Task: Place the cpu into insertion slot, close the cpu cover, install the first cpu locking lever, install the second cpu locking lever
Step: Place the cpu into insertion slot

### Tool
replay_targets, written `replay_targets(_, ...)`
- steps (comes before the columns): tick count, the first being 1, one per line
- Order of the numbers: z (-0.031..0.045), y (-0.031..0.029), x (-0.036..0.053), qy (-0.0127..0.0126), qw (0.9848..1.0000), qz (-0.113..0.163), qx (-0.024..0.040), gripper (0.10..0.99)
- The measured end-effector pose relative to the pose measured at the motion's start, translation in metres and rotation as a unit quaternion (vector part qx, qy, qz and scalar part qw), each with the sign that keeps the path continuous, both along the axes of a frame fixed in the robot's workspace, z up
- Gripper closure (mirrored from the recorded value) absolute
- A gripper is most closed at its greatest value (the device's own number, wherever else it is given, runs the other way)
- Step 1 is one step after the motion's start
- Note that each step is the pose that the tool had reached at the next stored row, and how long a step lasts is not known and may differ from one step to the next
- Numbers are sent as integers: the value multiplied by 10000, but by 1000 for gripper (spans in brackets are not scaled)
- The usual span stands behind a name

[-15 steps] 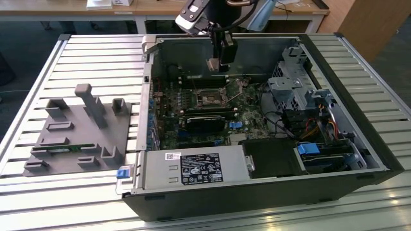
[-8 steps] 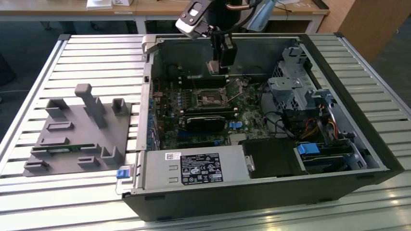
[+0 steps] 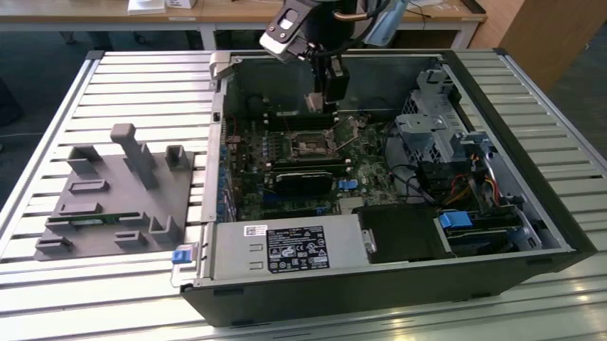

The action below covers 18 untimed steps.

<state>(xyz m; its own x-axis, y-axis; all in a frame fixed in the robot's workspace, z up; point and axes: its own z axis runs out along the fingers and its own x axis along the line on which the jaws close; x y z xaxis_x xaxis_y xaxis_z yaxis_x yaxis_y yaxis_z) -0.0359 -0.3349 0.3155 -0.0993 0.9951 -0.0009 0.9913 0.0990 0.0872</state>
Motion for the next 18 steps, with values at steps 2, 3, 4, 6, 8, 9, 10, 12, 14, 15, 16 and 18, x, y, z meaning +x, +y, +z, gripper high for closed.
replay_targets(2,-18,0,0,0,10000,0,0,549)
replay_targets(3,-26,0,0,0,10000,0,0,549)
replay_targets(4,-35,0,0,0,10000,0,0,549)
replay_targets(6,-52,0,0,0,10000,0,0,549)
replay_targets(8,-68,0,0,0,10000,0,0,549)
replay_targets(9,-76,0,0,0,10000,0,0,549)
replay_targets(10,-82,0,0,0,10000,0,0,549)
replay_targets(12,-97,0,0,0,10000,0,0,549)
replay_targets(14,-113,0,0,-1,10000,0,0,549)
replay_targets(15,-120,0,0,-1,10000,0,0,549)
replay_targets(16,-128,0,0,-1,10000,1,0,549)
replay_targets(18,-143,0,0,-2,10000,0,0,549)
